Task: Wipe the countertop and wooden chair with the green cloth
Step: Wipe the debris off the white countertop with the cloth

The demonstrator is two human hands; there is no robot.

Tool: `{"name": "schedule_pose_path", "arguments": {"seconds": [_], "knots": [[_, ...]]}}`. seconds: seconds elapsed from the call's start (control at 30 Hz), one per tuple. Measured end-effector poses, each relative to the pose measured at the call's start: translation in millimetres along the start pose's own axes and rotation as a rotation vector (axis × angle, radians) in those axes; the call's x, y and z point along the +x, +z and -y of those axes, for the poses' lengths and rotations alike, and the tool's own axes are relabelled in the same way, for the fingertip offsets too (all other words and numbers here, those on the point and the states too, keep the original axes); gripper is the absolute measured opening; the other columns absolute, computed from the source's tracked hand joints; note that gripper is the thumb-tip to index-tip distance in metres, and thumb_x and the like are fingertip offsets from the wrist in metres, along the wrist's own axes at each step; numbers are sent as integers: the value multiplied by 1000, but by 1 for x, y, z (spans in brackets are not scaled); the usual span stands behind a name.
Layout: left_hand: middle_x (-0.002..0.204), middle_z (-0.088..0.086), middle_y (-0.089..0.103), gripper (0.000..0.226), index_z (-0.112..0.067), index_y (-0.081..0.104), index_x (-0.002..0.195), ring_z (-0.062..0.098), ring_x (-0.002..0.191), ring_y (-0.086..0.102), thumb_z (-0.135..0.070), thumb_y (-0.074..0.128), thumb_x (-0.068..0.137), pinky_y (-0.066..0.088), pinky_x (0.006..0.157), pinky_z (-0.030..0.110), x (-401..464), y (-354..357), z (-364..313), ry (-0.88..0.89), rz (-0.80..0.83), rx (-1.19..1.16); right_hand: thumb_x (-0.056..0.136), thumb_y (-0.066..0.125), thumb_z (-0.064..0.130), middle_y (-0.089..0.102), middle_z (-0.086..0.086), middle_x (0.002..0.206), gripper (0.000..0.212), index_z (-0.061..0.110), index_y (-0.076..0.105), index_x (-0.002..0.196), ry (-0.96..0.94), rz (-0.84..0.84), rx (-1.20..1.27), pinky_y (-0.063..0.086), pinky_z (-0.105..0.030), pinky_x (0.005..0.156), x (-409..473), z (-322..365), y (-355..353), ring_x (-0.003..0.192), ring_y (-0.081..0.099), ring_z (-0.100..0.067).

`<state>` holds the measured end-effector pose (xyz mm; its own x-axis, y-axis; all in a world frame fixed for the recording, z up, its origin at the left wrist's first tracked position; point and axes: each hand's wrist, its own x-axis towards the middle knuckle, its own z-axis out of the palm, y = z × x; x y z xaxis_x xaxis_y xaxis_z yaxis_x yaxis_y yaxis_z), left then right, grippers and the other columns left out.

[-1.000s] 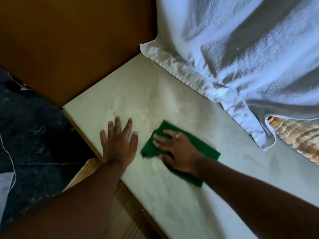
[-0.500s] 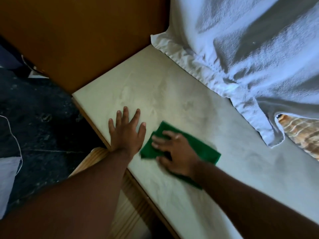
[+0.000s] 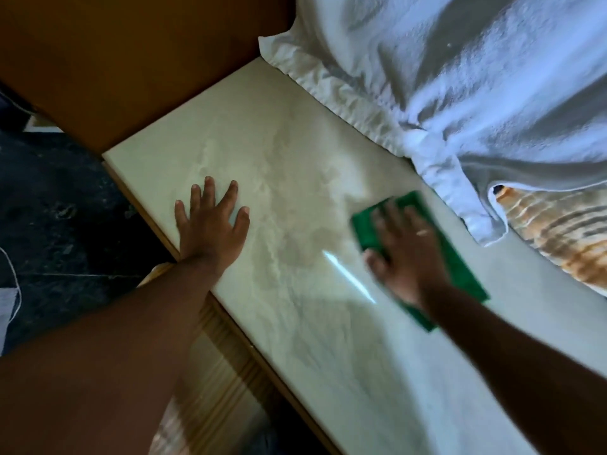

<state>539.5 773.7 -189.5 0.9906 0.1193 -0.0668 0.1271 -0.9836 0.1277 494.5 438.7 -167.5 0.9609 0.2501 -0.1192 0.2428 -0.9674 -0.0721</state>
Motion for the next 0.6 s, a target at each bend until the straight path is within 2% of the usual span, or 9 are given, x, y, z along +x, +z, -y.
{"name": "schedule_pose_path", "arguments": {"seconds": [0.1, 0.2, 0.3, 0.37, 0.43, 0.47, 0.5, 0.53, 0.6], "knots": [[167, 12, 15, 59, -36, 22, 156, 34, 153, 11, -54, 28, 100, 6, 121, 59, 0, -1, -2, -15, 17, 24, 92, 37, 60, 26, -8, 162, 72, 25, 28, 154, -374, 61, 167, 19, -54, 116, -75, 73, 26, 146, 23, -38], [169, 10, 6, 60, -38, 9, 158, 35, 154, 4, -54, 20, 101, 5, 121, 60, -2, -3, -6, -30, 66, 83, 97, 28, 64, 18, -4, 165, 68, 30, 20, 155, -495, 129, 161, 9, -52, 121, -109, 91, 27, 151, 12, -31], [169, 6, -12, 61, -38, -10, 156, 34, 154, -7, -56, 9, 100, 1, 120, 62, 2, -10, -9, -87, 244, 113, 97, 30, 63, 18, -7, 164, 65, 30, 25, 153, -321, 106, 292, 14, -55, 120, -118, 80, 11, 150, 15, -31], [168, 10, -10, 65, -33, -7, 157, 37, 154, -3, -56, 14, 101, 8, 120, 60, 0, -19, -20, -142, 353, 101, 95, 38, 59, 29, -12, 160, 65, 25, 35, 150, -147, 45, 328, 27, -56, 116, -131, 68, 3, 145, 29, -35], [161, 20, 24, 64, -19, 27, 152, 41, 143, 30, -54, 31, 98, 33, 110, 56, -18, -30, -41, -90, 313, 89, 88, 48, 55, 47, -14, 148, 64, 19, 49, 141, 12, -11, 331, 40, -51, 107, -148, 50, -1, 133, 46, -35], [143, 20, 46, 56, -16, 47, 135, 38, 125, 48, -54, 38, 94, 44, 96, 51, -34, -34, -54, -8, 234, 71, 84, 53, 54, 56, -13, 135, 61, 18, 55, 133, 94, -41, 330, 46, -48, 99, -156, 40, -4, 122, 54, -35], [122, 15, 57, 47, -17, 57, 114, 32, 105, 57, -55, 43, 90, 49, 83, 46, -53, -38, -67, 78, 167, 22, 81, 58, 54, 61, -10, 122, 56, 18, 58, 124, 180, -61, 330, 48, -45, 91, -164, 29, -5, 112, 58, -34], [107, 10, 60, 43, -20, 59, 101, 26, 91, 57, -58, 46, 87, 50, 75, 41, -73, -39, -79, 140, 144, -44, 80, 64, 53, 62, -9, 111, 51, 18, 58, 116, 265, -63, 341, 47, -44, 87, -171, 20, -6, 105, 58, -33], [103, 7, 62, 51, -20, 58, 101, 27, 90, 59, -67, 50, 83, 53, 76, 41, -107, -40, -99, 151, 224, -151, 77, 72, 53, 62, -7, 100, 50, 16, 58, 107, 409, -16, 391, 44, -43, 84, -179, 8, -8, 97, 57, -32]]}}
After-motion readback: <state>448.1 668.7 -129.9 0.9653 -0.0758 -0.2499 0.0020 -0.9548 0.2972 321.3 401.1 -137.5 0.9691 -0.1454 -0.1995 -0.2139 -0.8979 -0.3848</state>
